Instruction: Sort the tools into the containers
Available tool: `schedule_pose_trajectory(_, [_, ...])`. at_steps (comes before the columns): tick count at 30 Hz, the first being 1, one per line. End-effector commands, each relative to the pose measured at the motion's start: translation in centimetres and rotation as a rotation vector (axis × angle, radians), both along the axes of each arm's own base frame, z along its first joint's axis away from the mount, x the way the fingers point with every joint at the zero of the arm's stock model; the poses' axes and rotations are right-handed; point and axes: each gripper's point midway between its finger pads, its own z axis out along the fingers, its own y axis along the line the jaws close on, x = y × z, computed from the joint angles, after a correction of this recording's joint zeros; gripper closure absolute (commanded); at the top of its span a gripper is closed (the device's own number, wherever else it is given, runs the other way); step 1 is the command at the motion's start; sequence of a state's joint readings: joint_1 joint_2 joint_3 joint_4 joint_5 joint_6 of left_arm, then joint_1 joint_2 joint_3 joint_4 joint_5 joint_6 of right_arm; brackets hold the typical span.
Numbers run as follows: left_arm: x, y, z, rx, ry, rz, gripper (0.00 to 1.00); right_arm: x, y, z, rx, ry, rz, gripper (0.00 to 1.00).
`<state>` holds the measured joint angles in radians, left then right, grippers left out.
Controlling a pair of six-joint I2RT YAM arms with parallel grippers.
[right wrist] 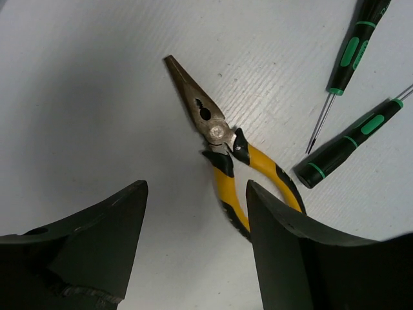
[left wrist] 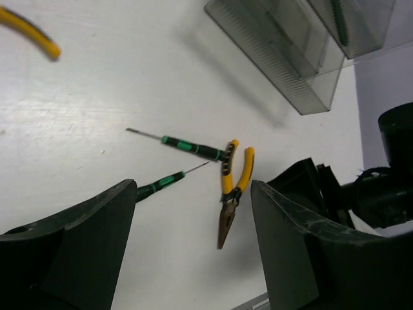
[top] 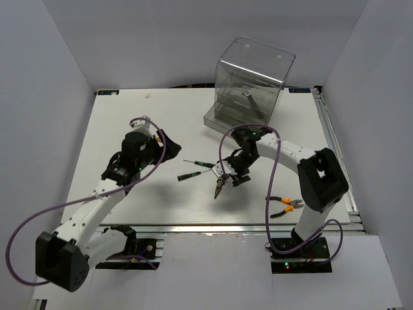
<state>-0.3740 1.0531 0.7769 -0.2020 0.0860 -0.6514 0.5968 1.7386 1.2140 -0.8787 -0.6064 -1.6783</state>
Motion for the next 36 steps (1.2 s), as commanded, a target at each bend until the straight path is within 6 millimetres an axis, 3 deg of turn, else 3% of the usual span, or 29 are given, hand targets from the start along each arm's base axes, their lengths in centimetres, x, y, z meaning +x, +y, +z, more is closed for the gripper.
schedule_pose_trajectory(1, [-2.0,2.9,-1.9,0.062,0.054,0.105,0.18,1.4,1.2,0.2,-0.014,-0.033,-0.001,0.31])
schedule_pose_trajectory(6, [-3.4,4.2,-2.0,0.059,0.05,0.153,0.15,1.9,1.5,-1.6,-0.06,-0.019,0.014,0.33])
schedule_pose_trajectory(13, [-3.4,4.2,-1.9,0.061,0.058,0.162,0.15,1.4,0.4,-4.0,-0.136,-0.003,0.037,0.4])
schedule_pose_trajectory(22, [-3.1,4.1,-2.0,0.065,0.066,0.159,0.15,2.4,0.0,-5.8,-0.19,-0.011,-0.041,0.61])
schedule_pose_trajectory(32, [-3.3,4.3,-2.3,0.061,0.069,0.173,0.15,0.8,-2.1,-6.2,-0.226,-0.033,-0.024,0.91])
schedule_pose_trajectory(36, [-3.2,4.4,-2.4,0.064,0.069,0.175,0.15,0.5,-2.2,-4.2,-0.175,-0.074,-0.029,1.0])
